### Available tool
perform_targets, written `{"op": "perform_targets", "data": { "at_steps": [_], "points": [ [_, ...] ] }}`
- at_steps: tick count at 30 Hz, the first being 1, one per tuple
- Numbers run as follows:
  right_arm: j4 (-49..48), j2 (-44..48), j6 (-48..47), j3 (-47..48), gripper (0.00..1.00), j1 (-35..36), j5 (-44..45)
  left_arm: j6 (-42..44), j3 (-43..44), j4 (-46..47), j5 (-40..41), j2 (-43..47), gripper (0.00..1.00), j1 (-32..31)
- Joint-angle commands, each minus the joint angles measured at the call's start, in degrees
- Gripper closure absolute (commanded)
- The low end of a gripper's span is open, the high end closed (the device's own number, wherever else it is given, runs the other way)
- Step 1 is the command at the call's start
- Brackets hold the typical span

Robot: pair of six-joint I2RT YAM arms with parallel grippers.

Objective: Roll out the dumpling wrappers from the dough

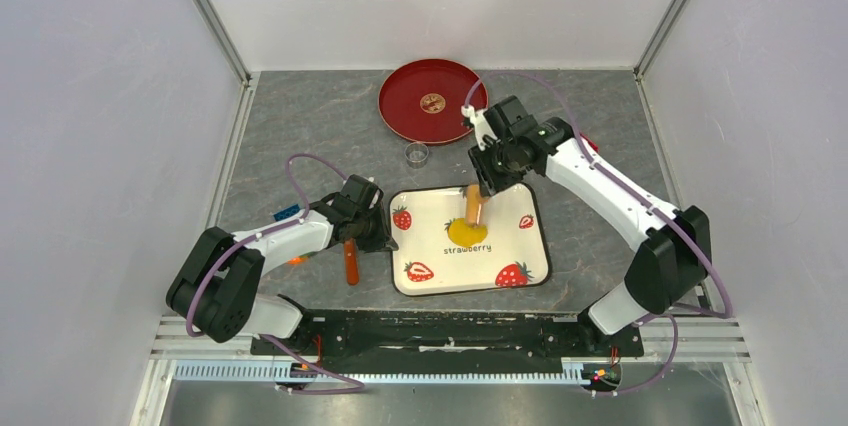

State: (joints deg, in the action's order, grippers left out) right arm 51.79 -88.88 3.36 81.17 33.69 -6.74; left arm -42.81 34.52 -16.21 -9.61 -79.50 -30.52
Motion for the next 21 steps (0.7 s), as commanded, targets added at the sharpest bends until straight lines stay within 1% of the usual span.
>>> {"op": "perform_targets", "data": {
  "at_steps": [1, 7, 9, 13, 17, 21],
  "points": [
    [1.73, -1.04, -2.84, -4.1, 1.0, -0.71, -1.42, 1.05, -1.31, -4.62, 7.68, -2.43, 0.98, 0.0],
    [1.06, -2.36, -5.24, -8.39, 1.0, -0.98, -1.73, 1.06, -1.22, -4.63, 7.67, -2.46, 0.98, -0.02],
    [0.4, -2.58, -5.35, -10.25, 1.0, -0.99, -0.82, 1.13, -1.23, -4.7, 7.65, -2.58, 0.98, 0.03],
    [1.53, -3.39, -5.49, -13.26, 1.0, -0.99, 2.82, 1.15, -1.27, -4.71, 7.7, -2.55, 0.98, 0.03],
    [2.85, -4.64, -5.21, -16.26, 1.0, -1.24, 4.49, 1.14, -1.19, -4.79, 7.67, -2.53, 0.98, -0.02],
    [2.58, -5.88, -5.03, -18.47, 1.0, -3.16, 1.0, 1.12, -1.14, -4.75, 7.67, -2.54, 0.98, 0.0]
  ]
}}
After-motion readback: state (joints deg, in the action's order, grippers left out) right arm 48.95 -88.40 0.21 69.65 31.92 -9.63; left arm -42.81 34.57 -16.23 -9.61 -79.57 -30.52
